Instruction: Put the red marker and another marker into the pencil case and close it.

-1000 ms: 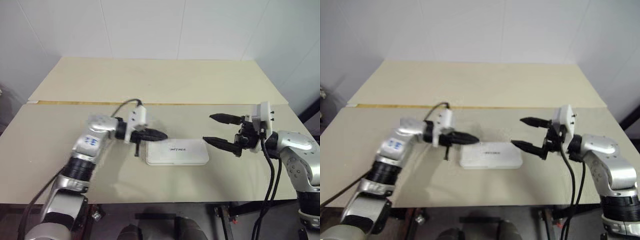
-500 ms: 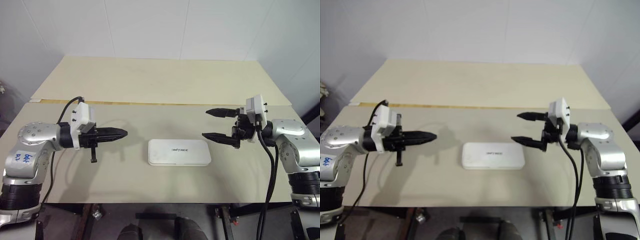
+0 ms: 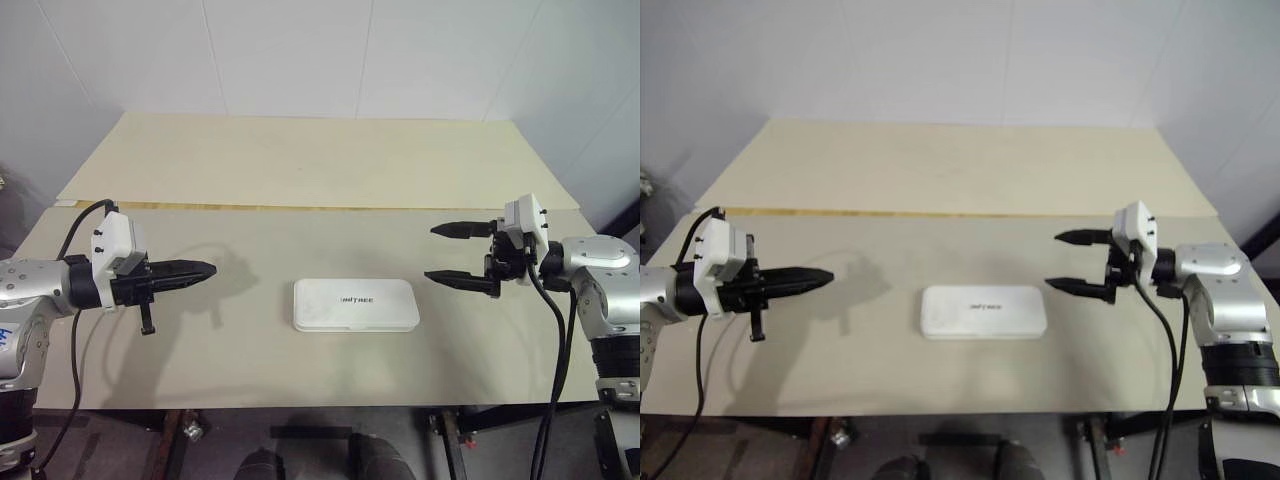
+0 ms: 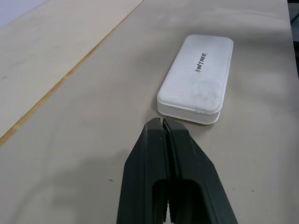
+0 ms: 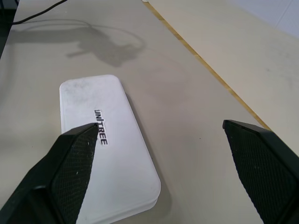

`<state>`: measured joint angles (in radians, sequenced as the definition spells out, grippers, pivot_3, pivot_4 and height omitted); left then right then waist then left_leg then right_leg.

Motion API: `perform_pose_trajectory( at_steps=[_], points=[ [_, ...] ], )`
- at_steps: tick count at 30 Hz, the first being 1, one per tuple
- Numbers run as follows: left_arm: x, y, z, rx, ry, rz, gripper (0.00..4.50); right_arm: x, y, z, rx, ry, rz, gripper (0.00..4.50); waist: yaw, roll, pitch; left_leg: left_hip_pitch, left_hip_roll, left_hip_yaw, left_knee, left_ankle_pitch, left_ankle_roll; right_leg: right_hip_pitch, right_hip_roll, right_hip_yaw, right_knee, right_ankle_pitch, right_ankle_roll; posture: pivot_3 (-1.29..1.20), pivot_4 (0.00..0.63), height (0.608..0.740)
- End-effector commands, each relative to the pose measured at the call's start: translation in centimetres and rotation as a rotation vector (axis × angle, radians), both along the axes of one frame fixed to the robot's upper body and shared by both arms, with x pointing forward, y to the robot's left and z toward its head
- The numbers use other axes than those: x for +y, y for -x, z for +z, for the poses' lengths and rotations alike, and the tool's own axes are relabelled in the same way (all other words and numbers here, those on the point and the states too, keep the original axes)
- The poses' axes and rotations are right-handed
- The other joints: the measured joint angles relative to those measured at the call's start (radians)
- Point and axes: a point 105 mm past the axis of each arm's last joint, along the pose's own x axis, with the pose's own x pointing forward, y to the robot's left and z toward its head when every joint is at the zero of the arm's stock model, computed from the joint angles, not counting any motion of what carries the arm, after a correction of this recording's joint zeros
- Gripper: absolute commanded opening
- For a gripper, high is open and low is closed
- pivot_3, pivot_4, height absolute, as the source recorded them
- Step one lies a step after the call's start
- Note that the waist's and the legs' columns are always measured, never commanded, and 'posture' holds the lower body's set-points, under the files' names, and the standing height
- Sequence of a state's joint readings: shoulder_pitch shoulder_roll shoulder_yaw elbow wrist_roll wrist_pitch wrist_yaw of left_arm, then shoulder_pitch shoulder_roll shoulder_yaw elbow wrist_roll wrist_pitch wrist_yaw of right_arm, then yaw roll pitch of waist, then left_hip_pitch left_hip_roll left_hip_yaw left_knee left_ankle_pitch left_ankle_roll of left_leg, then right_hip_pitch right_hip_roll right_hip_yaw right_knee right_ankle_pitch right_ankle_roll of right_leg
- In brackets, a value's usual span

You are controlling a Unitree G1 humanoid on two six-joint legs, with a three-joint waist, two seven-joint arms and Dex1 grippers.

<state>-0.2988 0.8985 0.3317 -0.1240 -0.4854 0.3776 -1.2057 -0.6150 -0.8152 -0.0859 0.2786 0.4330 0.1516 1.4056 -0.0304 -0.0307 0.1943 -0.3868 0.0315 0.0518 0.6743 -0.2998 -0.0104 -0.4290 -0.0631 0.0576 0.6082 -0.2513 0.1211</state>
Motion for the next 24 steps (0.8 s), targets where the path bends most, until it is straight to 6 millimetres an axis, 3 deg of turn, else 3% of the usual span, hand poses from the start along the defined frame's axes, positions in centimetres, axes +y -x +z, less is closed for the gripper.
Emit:
perform_pose_trajectory(
  at_steps=[1, 11, 24],
  points=[
    [-0.3, 0.0, 0.2, -0.01, 0.007, -0.024, 1.26, -1.0, 0.5, 0.7, -0.041, 0.04, -0.014, 4.5, 0.0, 0.0, 0.0, 0.0, 0.0, 0.0, 0.0, 0.0, 0.0, 0.0, 0.0, 0.0, 0.0, 0.0, 0.0, 0.0, 0.15, 0.74],
    [-0.9, -0.4, 0.5, 0.021, 0.03, -0.075, 4.47, -1.4, 0.6, 0.5, -0.053, 0.044, -0.051, 4.5, -0.002, 0.0, 0.0, 0.0, 0.0, 0.001, -0.002, 0.0, 0.0, 0.0, 0.0, 0.0, -0.001, 0.0, 0.0, 0.0, 0.15, 0.74],
    [-1.5, -0.8, 0.4, -0.063, -0.019, -0.073, 4.47, -1.5, 0.2, 0.9, -0.076, 0.056, -0.047, 4.5, 0.0, 0.0, 0.0, 0.001, 0.0, 0.001, -0.003, 0.0, 0.0, 0.0, 0.0, 0.0, -0.001, 0.0, 0.0, 0.0, 0.15, 0.74]
  ],
)
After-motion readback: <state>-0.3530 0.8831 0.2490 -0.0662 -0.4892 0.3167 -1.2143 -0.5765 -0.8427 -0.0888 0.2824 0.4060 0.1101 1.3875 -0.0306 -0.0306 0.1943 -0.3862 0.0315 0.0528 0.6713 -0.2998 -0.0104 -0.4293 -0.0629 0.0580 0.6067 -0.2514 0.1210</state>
